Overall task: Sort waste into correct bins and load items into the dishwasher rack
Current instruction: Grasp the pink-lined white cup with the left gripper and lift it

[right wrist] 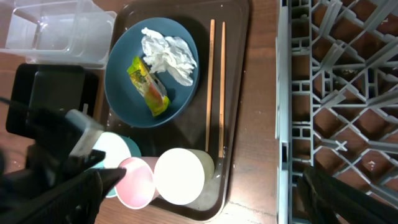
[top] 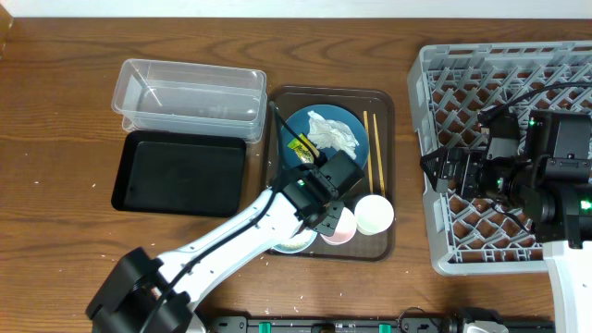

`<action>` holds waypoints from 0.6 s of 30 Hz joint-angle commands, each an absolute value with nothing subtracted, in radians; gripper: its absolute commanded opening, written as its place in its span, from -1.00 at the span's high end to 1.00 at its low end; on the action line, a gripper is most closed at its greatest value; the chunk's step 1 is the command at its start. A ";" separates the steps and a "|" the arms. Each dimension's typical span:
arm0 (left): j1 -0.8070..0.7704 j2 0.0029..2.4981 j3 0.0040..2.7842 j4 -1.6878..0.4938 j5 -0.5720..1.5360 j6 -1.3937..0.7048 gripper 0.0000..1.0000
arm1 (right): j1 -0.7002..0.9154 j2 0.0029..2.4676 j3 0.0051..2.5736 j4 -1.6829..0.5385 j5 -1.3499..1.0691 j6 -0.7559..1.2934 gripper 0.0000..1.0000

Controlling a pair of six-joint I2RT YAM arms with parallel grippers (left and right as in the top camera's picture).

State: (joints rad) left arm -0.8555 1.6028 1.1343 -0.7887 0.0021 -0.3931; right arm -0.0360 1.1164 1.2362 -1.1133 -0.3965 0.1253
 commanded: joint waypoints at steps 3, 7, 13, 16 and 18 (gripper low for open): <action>-0.857 1.607 1.148 -0.760 -0.014 -0.402 0.22 | -0.042 1.111 1.258 -1.122 -0.412 0.119 -0.98; -0.857 1.621 1.135 -0.751 -0.004 -0.403 0.22 | -0.042 1.111 1.258 -1.122 -0.412 0.119 -0.97; -0.857 1.642 1.122 -0.750 0.022 -0.404 0.61 | -0.042 1.111 1.258 -1.122 -0.412 0.119 -0.98; -0.854 1.628 1.129 -0.750 0.051 -0.406 0.87 | -0.042 1.111 1.258 -1.125 -0.412 0.119 -0.97; -0.852 1.609 1.139 -0.753 0.100 -0.405 0.88 | -0.042 1.111 1.258 -1.126 -0.412 0.118 -0.98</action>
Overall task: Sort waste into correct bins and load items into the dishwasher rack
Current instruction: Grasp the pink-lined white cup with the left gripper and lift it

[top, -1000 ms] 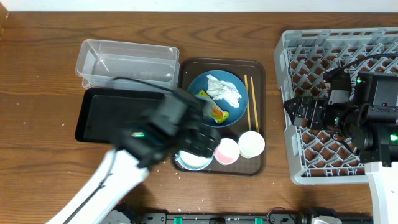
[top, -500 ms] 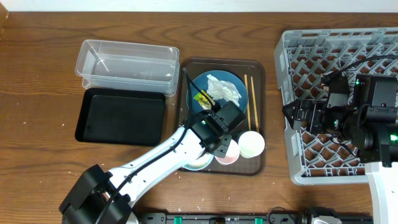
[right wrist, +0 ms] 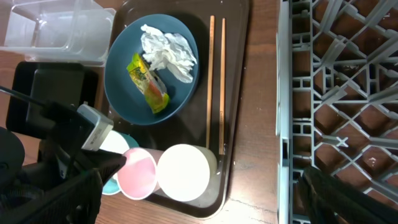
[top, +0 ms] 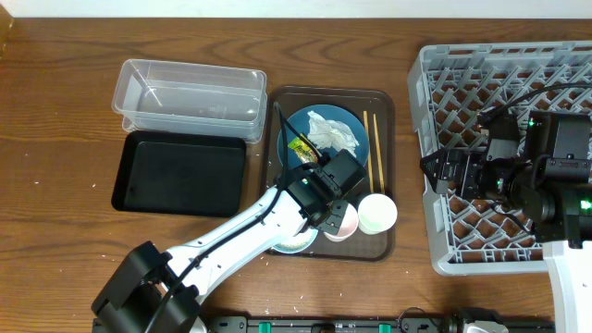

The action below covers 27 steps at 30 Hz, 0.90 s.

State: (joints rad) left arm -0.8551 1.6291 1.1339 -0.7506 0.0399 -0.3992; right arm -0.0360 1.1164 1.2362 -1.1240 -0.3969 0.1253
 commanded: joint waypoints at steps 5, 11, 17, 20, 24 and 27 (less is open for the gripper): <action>-0.838 1.529 1.170 -0.810 0.155 -0.405 0.88 | -0.042 1.111 1.258 -1.130 -0.412 0.118 -0.98; -0.779 1.416 1.222 -0.935 0.159 -0.405 0.88 | -0.042 1.111 1.258 -1.125 -0.412 0.118 -0.98; -0.623 1.299 1.255 -0.825 0.464 -0.398 0.88 | -0.042 1.111 1.258 -1.100 -0.513 0.075 -0.88; -0.505 1.269 1.255 -0.707 0.716 -0.398 0.88 | -0.042 1.111 1.258 -1.064 -0.692 -0.002 -0.75; -0.335 1.273 1.255 -0.567 1.099 -0.438 0.88 | -0.042 1.111 1.258 -0.991 -1.025 -0.130 -0.69; -0.241 1.280 1.255 -0.496 1.297 -0.485 0.88 | -0.041 1.111 1.258 -0.926 -1.216 -0.180 -0.74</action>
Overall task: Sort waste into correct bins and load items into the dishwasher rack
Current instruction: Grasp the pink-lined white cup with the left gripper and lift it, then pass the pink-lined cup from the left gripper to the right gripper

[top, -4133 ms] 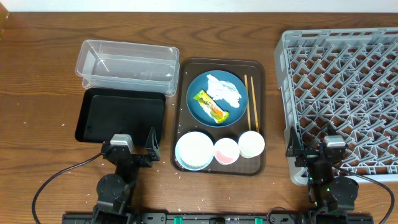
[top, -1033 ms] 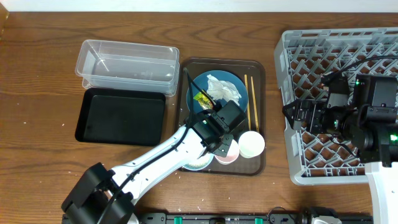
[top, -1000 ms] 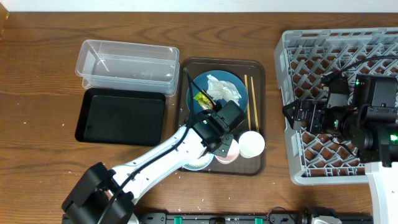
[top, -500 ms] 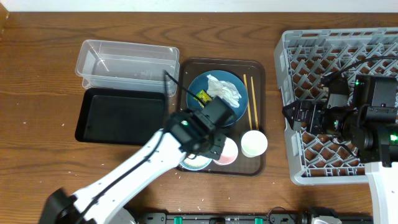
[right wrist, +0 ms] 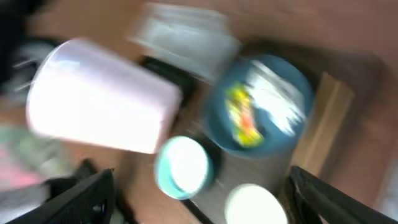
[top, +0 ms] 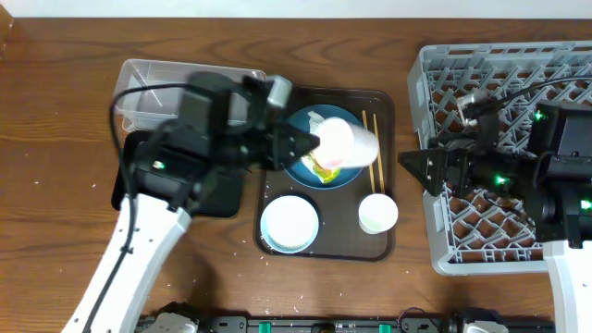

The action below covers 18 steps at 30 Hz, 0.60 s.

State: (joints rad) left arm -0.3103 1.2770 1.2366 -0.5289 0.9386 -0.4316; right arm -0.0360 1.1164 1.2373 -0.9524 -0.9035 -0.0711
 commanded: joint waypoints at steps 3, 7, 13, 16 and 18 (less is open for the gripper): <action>-0.178 1.285 1.255 -0.419 1.439 -0.543 0.88 | -0.024 1.111 1.258 -0.827 -1.349 -0.181 -0.85; -0.154 1.285 1.255 -0.315 1.537 -0.611 0.88 | 0.051 1.111 1.258 -0.686 -1.425 -0.153 -0.89; -0.155 1.285 1.255 -0.296 1.560 -0.627 0.88 | 0.188 1.113 1.258 -0.503 -1.210 0.055 -0.88; -0.155 1.285 1.255 -0.297 1.560 -0.627 0.88 | 0.244 1.113 1.258 -0.443 -1.178 0.074 -0.85; -0.155 1.285 1.255 -0.296 1.560 -0.627 0.88 | 0.274 1.113 1.258 -0.425 -1.178 0.074 -0.79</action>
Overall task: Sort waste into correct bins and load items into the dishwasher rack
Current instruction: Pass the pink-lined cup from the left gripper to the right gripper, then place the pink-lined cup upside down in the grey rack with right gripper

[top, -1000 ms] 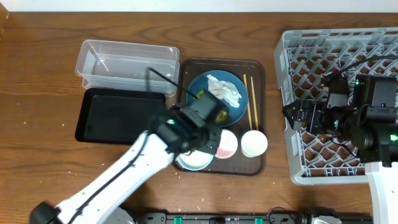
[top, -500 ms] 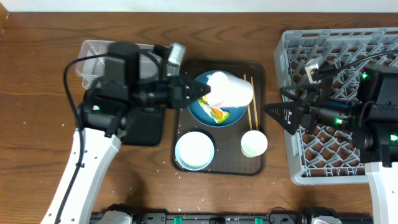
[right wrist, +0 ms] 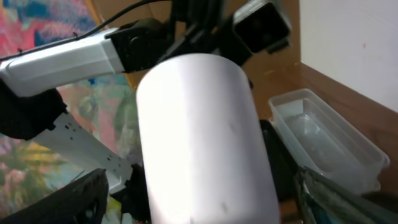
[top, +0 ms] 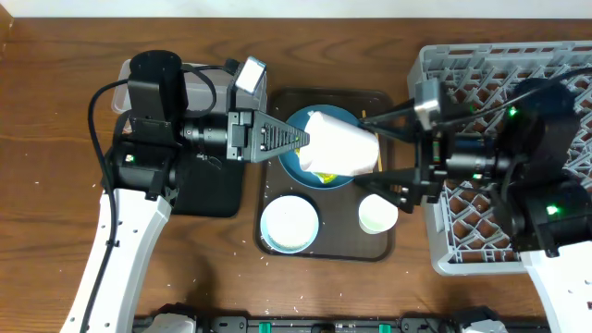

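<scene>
A pink cup (top: 340,153) hangs on its side above the brown tray (top: 324,92), with my left gripper (top: 301,141) shut on its left end. My right gripper (top: 370,153) is open, one finger on each side of the cup's right end. In the right wrist view the cup (right wrist: 199,137) fills the middle between my open right gripper's (right wrist: 202,208) fingers. Under the cup lies a blue plate (top: 291,165), its waste mostly hidden. A white cup (top: 376,214) and a light-blue bowl (top: 289,223) stand at the tray's front. The grey dishwasher rack (top: 555,69) is on the right.
A clear plastic bin (top: 199,83) stands left of the tray, with a black bin (top: 213,190) in front of it. Chopsticks lie on the tray's right side, mostly hidden by my right gripper. Both arms reach over the tray.
My right gripper has moved left from the tray's right edge and now straddles the pink cup's right end. My left gripper still holds the cup above the plate.
My left gripper was down at the pink cup next to the white cup in the tray's front, and stayed there. Then it held the cup raised over the blue plate. Now my open right gripper has closed in around the cup's other end.
</scene>
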`<action>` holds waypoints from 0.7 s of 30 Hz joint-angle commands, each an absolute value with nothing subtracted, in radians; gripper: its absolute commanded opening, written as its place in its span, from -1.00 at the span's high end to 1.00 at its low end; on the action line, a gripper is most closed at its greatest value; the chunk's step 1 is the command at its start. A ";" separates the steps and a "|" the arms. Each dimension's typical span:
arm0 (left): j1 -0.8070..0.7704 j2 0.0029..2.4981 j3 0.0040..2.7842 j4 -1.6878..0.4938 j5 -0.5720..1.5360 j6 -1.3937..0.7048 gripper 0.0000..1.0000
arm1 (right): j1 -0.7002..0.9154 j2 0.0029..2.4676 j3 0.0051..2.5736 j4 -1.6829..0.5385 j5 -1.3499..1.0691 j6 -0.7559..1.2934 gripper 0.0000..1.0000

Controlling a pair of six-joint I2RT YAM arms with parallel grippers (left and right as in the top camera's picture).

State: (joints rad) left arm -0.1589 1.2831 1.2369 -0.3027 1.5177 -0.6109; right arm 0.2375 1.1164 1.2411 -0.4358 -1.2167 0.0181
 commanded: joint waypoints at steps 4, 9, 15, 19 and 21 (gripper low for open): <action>-0.155 1.285 1.255 -0.296 1.560 -0.627 0.88 | 0.307 1.121 1.257 -0.431 -1.174 0.074 -0.73; -0.155 1.285 1.255 -0.296 1.563 -0.627 0.88 | 0.310 1.155 1.256 -0.445 -1.163 0.076 -0.38; -0.155 1.285 1.255 -0.296 1.559 -0.626 0.86 | 0.308 1.156 1.256 -0.445 -1.195 0.081 -0.11; -0.154 1.285 1.255 -0.296 1.551 -0.622 -0.25 | 0.271 1.120 1.256 -0.448 -1.191 0.082 -0.08; -0.154 1.285 1.255 -0.296 1.544 -0.614 -0.35 | 0.205 1.091 1.256 -0.477 -1.154 0.112 -0.07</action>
State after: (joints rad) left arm -0.1539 1.2884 1.2369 -0.3008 1.5383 -0.6281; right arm 0.2680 1.1393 1.2415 -0.4648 -1.1828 0.0814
